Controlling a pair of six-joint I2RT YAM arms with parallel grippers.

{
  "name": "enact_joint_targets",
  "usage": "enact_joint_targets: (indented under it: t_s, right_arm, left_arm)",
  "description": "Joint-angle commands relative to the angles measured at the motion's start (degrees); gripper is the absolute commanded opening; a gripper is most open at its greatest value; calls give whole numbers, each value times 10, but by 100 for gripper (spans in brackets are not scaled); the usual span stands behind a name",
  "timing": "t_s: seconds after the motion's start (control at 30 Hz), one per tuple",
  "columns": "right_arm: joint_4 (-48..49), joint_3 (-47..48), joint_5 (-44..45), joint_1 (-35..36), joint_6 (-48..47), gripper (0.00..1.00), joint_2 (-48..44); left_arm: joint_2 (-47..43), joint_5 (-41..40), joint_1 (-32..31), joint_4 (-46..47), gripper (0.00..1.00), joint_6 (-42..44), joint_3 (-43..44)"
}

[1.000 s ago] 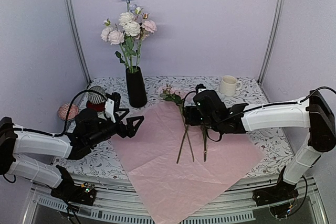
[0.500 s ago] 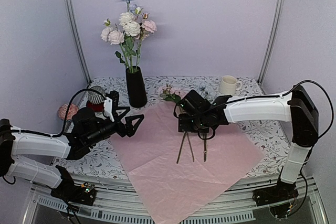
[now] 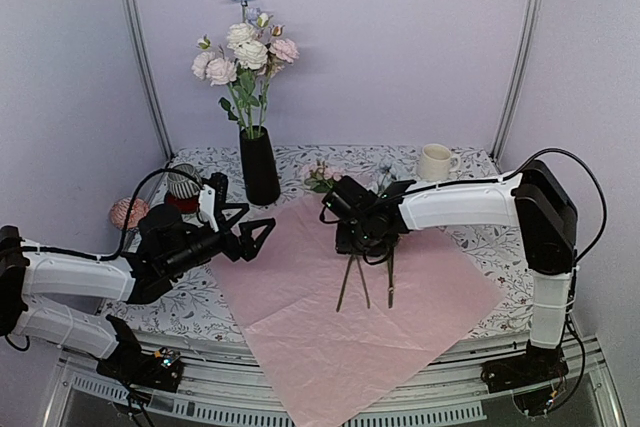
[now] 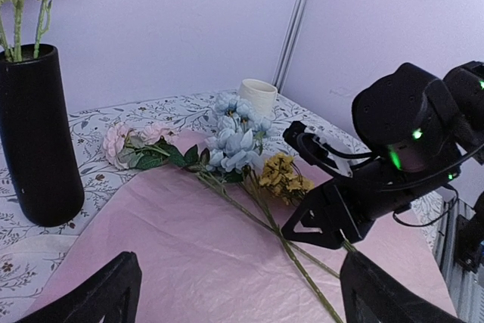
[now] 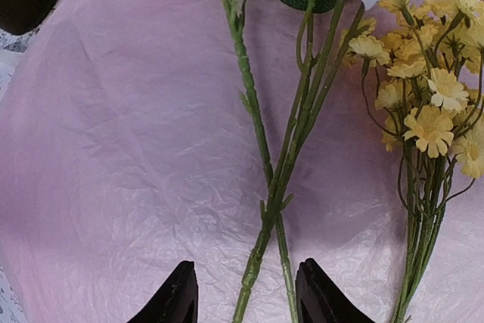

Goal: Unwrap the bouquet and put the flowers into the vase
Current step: Pick up the fake flower from the flattened wrapping paper.

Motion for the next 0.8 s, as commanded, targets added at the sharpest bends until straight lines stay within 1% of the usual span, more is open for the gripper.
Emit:
enact_joint_targets:
  t_s: [0.0,0.2,0.33,0.63,0.77]
  right_arm:
    - [-16,24,8,-21,11,43,30]
    - [8,30,-8,-44,3,39,47]
    - [9,38,-10,-56,3,34,55]
    - [18,53,-13,-77,-11,33,69]
    - [3,80,-13,-80,-18,33,89]
  left_arm:
    - [-1,3,-8,-3,94,3,15]
    - [-2,0,-8,-5,94,4,14]
    - [-3,-4,-7,-5,94,4,14]
    - [3,-3,-8,-5,94,5,16]
    - [6,1,-8,-5,93,5,18]
